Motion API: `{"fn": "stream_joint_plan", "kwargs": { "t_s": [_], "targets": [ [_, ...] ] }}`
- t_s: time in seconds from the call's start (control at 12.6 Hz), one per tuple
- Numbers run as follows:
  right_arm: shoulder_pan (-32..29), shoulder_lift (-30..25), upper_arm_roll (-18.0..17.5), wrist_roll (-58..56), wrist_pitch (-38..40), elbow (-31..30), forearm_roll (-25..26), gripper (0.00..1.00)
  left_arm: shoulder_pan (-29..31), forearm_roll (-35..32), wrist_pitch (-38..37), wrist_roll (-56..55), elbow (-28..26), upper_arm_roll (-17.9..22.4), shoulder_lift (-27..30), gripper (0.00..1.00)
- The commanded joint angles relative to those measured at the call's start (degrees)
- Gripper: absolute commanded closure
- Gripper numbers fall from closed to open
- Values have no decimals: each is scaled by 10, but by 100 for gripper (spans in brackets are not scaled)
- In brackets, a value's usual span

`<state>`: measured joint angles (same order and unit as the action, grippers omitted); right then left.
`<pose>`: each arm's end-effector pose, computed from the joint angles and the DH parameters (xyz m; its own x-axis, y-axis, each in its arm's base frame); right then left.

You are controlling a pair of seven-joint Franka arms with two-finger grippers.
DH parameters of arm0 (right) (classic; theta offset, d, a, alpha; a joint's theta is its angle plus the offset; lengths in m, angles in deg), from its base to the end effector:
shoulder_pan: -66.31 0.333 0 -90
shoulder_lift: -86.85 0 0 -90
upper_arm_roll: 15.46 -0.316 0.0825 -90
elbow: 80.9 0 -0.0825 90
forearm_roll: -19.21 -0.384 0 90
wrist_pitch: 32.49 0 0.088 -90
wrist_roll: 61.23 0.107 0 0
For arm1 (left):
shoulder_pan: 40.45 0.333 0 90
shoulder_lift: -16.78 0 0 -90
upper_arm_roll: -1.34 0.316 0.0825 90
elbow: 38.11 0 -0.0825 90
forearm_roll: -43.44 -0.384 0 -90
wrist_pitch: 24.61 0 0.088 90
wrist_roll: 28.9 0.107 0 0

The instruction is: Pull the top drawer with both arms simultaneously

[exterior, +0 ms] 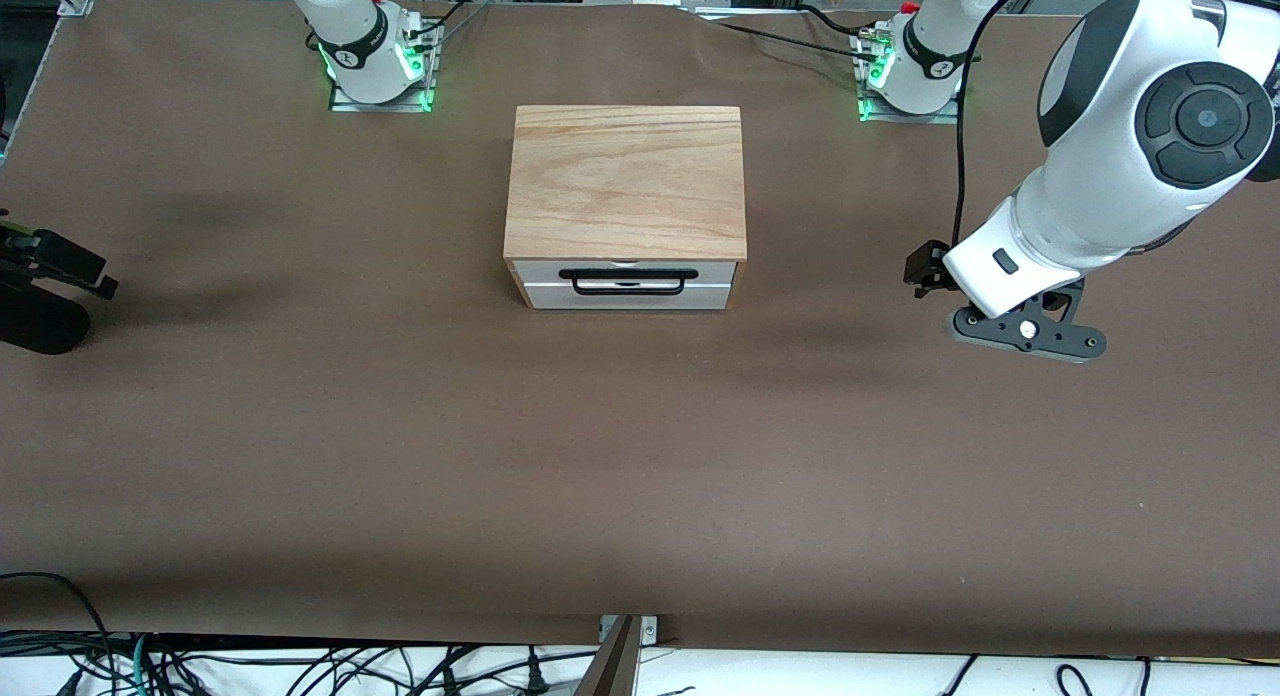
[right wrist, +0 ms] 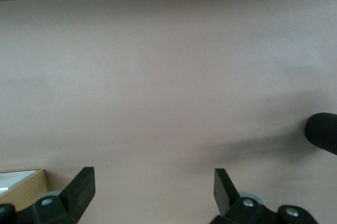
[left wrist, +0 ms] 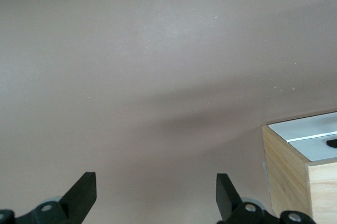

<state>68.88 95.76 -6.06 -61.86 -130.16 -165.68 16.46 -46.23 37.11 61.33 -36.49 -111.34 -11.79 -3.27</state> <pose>0.6107 -0.0608 0.5906 0.9913 -0.1103 0.0717 -0.1090 -0.9938 -0.0218 0.6228 -0.1731 0.5491 0.9766 -0.1826 -0.1139 -0.1889 -0.9808 -0.0478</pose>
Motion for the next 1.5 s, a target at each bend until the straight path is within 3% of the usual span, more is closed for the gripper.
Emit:
{"fn": "stream_joint_plan", "kwargs": {
  "t_s": [0.0, 0.47, 0.55, 0.79, 1.42],
  "targets": [
    [-6, -6, -6, -7, 7, -2, 9, 0, 3, -10, 0, -4, 15, -2, -18, 0],
    [-8, -3, -5, -8, 6, -1, 11, 0, 33, 6, 4, -12, 19, 12, 5, 0],
    [-8, -3, -5, -8, 6, -1, 10, 0, 44, 37, 18, -10, 0, 14, 24, 0],
    [-7, -2, -5, -8, 5, -1, 11, 0, 48, 46, 125, -9, -168, 18, 140, 0],
    [-5, -2, -6, -7, 5, -1, 10, 0, 45, 45, 99, -5, -191, 41, 175, 0]
  ]
}}
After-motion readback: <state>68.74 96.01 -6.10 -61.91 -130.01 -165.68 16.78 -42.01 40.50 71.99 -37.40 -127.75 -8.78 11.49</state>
